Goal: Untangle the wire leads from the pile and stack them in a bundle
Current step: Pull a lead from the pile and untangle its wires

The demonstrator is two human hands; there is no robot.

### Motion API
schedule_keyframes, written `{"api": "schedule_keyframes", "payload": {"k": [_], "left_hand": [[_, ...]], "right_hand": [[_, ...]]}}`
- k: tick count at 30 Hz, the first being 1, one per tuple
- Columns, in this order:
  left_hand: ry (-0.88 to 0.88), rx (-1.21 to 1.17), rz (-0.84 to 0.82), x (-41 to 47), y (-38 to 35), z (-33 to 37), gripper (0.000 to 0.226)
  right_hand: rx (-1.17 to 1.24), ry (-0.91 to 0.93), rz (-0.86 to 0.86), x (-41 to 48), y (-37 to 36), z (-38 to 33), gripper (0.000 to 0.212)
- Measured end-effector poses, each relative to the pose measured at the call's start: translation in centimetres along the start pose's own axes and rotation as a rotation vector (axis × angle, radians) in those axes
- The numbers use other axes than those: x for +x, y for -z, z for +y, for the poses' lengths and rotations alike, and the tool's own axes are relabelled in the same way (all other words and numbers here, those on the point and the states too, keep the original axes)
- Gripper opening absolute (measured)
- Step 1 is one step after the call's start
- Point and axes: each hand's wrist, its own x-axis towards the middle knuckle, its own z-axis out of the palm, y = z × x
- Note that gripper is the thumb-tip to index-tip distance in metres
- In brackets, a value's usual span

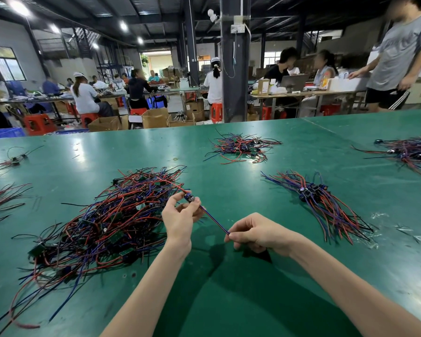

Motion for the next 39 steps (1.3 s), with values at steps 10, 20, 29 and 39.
{"api": "schedule_keyframes", "payload": {"k": [10,20,29,39], "left_hand": [[0.01,0.05,0.041,1.1,0.7,-0.7,0.028],[0.031,0.09,0.062,1.3,0.6,-0.7,0.031],[0.048,-0.007,0.062,0.9,0.3,0.3,0.033],[0.06,-0.039,0.102,0.9,0.8,0.9,0.033]], "right_hand": [[0.072,0.355,0.188,0.2,-1.8,-0.6,0.012],[0.085,0.399,0.176,0.3,-1.6,-0.4,0.017],[-0.388,0.182,0.282,1.5,-1.1,1.5,0.002],[-0.214,0.219,0.208,0.7,-1.1,0.5,0.016]]}}
